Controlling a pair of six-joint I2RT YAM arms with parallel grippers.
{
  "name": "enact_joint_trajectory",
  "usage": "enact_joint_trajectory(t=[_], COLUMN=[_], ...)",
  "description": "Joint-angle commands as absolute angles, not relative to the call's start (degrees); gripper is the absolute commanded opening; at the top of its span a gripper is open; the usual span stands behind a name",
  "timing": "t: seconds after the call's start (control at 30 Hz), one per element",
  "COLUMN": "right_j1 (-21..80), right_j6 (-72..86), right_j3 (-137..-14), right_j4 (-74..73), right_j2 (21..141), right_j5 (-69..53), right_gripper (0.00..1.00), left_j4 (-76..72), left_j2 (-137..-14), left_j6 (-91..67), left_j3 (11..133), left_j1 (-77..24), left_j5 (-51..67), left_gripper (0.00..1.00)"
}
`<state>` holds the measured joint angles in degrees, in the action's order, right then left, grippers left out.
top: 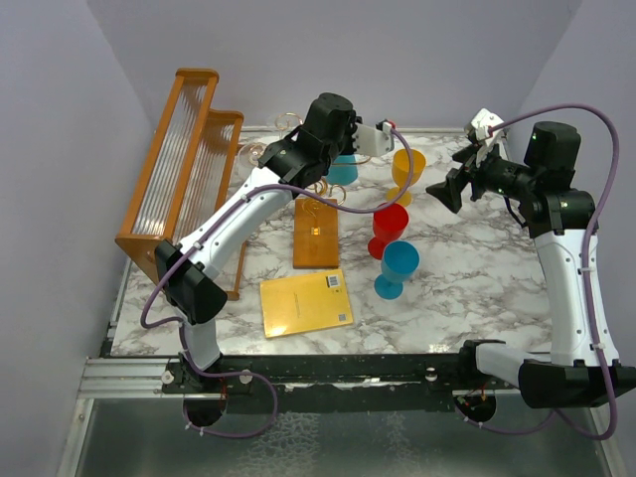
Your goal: Place the wine glass upside down on the wine glass rack
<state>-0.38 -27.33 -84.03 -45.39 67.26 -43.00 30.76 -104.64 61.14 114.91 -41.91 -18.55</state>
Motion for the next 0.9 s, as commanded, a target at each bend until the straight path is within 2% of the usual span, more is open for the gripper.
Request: enact_joint_trajectory(t=[0.0, 0.37, 0.87], right_j1=[-0.62, -0.62, -0.62], right_j6=[-27.95, -27.95, -27.97], right_j3=[-83.41, -83.29, -83.01], right_j4=[-44.12, -44.03, -43.69], right_j2=[66.16, 66.09, 66.21], right_j5=[-44.32, -44.34, -44.30], right_gripper=[0.94, 0.94, 0.94], left_j4=[33.42, 36.17, 36.08], left_j2=[-104.14, -104.00, -102.93], left_j6=[59.02, 56.54, 53.37], left_j3=[117.67, 118.40, 118.48], left_j1=[-42.12, -42.16, -42.18], left_j5=[-19.86, -18.47, -17.41], left_gripper=[0.08, 0.19, 0.27])
